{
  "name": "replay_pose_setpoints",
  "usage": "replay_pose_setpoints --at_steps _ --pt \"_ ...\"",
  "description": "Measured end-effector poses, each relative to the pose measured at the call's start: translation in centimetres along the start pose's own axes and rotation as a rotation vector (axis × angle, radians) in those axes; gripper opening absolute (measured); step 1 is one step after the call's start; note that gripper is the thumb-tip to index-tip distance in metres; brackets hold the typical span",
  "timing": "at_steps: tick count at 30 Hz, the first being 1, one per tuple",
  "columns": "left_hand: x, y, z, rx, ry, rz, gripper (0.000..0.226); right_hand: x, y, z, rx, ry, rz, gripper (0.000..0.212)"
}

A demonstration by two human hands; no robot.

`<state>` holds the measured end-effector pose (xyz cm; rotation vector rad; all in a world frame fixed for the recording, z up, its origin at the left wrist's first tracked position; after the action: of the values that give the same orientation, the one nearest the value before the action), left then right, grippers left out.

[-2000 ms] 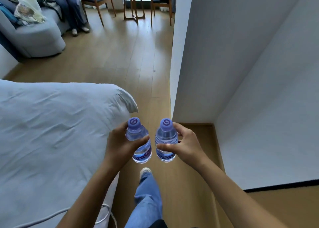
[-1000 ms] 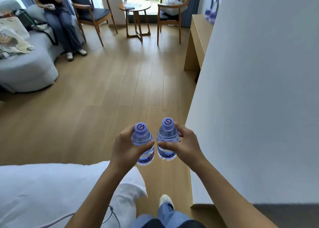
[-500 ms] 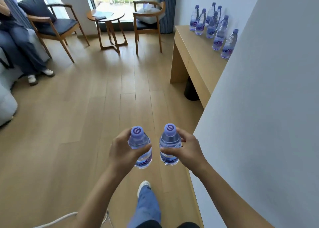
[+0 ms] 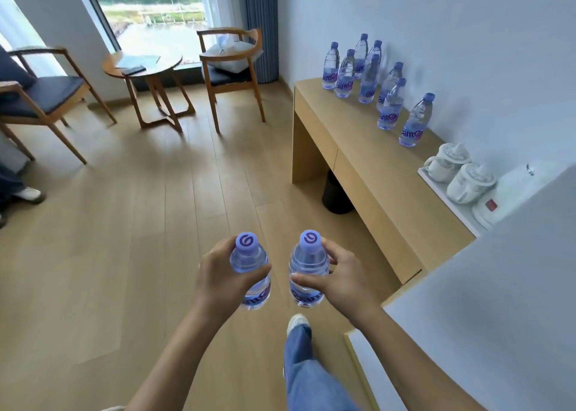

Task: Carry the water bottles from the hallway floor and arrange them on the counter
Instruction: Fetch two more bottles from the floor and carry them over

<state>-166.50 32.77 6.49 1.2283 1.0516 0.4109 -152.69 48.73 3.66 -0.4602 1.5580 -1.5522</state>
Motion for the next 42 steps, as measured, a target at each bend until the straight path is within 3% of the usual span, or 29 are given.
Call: replay_pose_setpoints --at_steps 6,19,32,42 --pt "1.2 -0.3 -14.4 0.037 -0.013 -0.034 0.029 0.3 -1.4 -13.8 0.005 -0.010 0.016 0.066" --pt "5.1 2.9 -41.3 0.055 -0.095 -0.024 0.030 -3.5 -6.3 -38.4 -0.038 0.075 -0.024 0.053" --pt "13.5 4.6 -66.2 0.220 -0.408 0.001 0.034 -7.6 -6.5 -57.0 0.109 0.445 -0.045 0.051" --pt "22.5 8.5 -76.8 0.316 -0.659 0.027 0.037 -13.1 -5.7 -64.5 0.195 0.658 -0.104 0.055"
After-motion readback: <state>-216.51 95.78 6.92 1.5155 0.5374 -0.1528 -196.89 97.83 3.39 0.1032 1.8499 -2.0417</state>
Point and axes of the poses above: each hand's wrist, its own z-axis away from the middle knuckle, its own x-axis out of the palm, y = z × x, the point moved 5 cm from there along -z, towards the middle knuckle, and after that the axes turned 3 degrees about z, right-handed, at the moved point
